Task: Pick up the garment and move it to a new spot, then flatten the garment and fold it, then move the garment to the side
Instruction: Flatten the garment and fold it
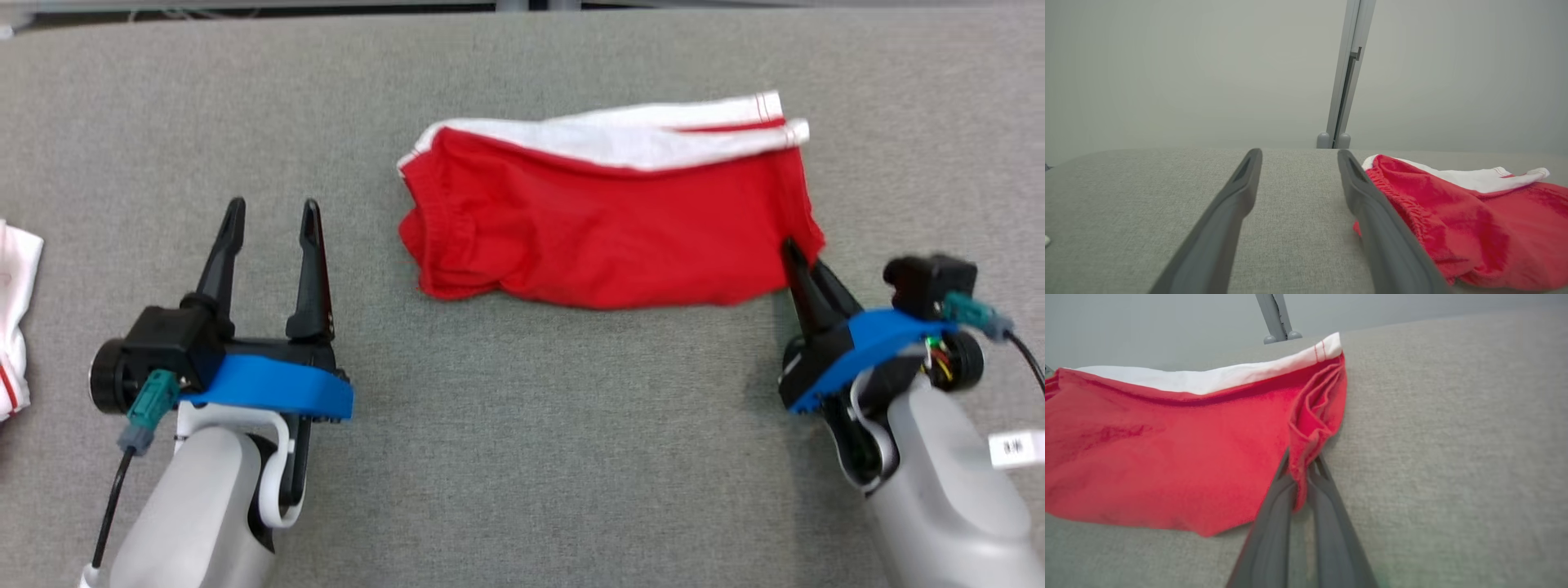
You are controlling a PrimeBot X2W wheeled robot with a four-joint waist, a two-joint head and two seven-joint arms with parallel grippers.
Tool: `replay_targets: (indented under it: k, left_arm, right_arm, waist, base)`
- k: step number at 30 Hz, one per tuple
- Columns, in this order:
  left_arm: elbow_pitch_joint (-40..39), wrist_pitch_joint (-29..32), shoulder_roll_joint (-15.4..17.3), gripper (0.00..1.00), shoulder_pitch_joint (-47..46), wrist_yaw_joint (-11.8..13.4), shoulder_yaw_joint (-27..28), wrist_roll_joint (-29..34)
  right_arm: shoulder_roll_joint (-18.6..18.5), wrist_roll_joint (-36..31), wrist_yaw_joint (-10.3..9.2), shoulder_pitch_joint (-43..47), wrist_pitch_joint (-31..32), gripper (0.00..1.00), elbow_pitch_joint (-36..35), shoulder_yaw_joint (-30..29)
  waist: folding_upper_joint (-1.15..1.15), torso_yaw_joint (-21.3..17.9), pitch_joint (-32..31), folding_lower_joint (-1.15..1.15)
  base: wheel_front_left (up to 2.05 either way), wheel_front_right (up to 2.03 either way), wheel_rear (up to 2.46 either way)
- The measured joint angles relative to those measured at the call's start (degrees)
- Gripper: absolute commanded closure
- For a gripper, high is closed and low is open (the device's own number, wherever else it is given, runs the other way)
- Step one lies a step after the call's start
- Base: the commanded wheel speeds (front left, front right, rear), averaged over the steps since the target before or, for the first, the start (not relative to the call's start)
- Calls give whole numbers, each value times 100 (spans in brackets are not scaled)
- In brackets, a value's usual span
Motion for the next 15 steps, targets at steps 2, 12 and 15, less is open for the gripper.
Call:
replay_targets:
  k: [2,12,15]
  left_arm:
    - [14,0,0,0,124,5,-3,-11]
    - [-134,77,11,0,457,60,-116,-46]
    - [-155,111,16,0,469,58,-156,-52]
  right_arm:
    - [-1,64,0,302,-58,100,-131,-81]
    - [-32,194,0,1100,27,100,-356,-594]
    - [-27,164,0,1137,105,100,-401,-659]
  waist:
    - [0,-38,-133,0]
    - [0,-157,-549,0]
    - [0,-149,-576,0]
  base:
    - [0,0,0]
    - [0,0,0]
    - [0,0,0]
